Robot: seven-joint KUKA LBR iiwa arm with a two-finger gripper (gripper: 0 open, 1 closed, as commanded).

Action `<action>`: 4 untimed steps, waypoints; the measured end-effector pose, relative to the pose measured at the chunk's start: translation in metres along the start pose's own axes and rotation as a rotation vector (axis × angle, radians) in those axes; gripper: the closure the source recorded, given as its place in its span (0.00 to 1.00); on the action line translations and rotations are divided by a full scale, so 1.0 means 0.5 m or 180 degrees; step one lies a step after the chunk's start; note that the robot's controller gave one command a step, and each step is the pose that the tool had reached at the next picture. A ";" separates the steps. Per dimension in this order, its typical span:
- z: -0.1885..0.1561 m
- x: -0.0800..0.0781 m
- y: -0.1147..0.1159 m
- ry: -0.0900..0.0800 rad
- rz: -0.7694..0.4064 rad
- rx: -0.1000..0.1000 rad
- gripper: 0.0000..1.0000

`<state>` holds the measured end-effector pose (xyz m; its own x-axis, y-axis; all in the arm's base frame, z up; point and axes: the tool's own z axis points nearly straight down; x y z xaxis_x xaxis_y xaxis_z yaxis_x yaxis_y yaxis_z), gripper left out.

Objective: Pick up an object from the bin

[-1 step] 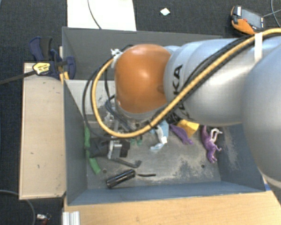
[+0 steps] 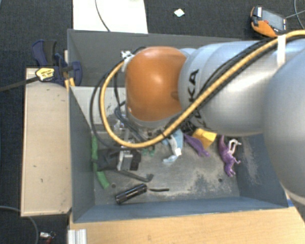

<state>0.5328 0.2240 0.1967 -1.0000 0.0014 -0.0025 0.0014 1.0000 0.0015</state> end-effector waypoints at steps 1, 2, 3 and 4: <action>0.237 -0.069 -0.101 -0.0015 -0.0555 -0.0003 0.00; 0.287 -0.075 -0.107 -0.0020 -0.0345 -0.0002 0.00; 0.251 -0.054 -0.038 -0.0026 0.0134 -0.0012 0.00; 0.251 -0.108 -0.072 -0.0053 -0.1429 0.0012 0.00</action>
Offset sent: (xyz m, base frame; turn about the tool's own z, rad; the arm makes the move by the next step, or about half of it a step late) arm 0.0314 -0.0424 -0.1267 0.0052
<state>0.5873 0.1880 0.0712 -0.9013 -0.4327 -0.0182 -0.4327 0.9015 -0.0070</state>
